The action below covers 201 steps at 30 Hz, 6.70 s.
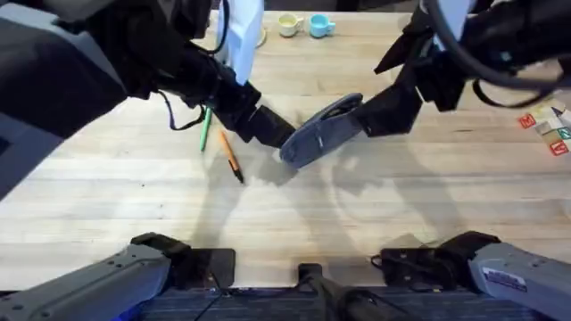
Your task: Unzip the bag, pick up the pens from the table one at a time and place them inside, then zip the bag closed.
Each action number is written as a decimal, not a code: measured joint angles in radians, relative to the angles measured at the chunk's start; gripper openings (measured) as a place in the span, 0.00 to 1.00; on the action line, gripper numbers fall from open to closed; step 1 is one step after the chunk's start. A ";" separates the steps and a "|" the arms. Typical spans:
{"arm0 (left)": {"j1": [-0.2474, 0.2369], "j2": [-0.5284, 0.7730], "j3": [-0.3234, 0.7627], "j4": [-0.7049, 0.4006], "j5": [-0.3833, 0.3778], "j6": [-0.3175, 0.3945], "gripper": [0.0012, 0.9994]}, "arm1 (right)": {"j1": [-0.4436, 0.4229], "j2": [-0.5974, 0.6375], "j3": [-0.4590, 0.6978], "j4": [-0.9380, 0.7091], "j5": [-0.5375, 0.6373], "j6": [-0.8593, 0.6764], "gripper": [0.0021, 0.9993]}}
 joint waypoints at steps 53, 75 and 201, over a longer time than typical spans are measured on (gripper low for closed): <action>0.007 -0.002 0.000 -0.025 0.000 0.026 0.99 | -0.065 0.375 0.001 0.077 0.048 -0.976 0.03; 0.007 -0.002 0.000 -0.025 0.000 0.026 0.99 | -0.065 0.547 0.001 0.136 0.048 -0.976 0.03; -0.103 0.539 0.547 -0.059 -0.433 -0.541 0.04 | -0.020 -0.429 0.010 -0.112 -0.003 0.103 1.00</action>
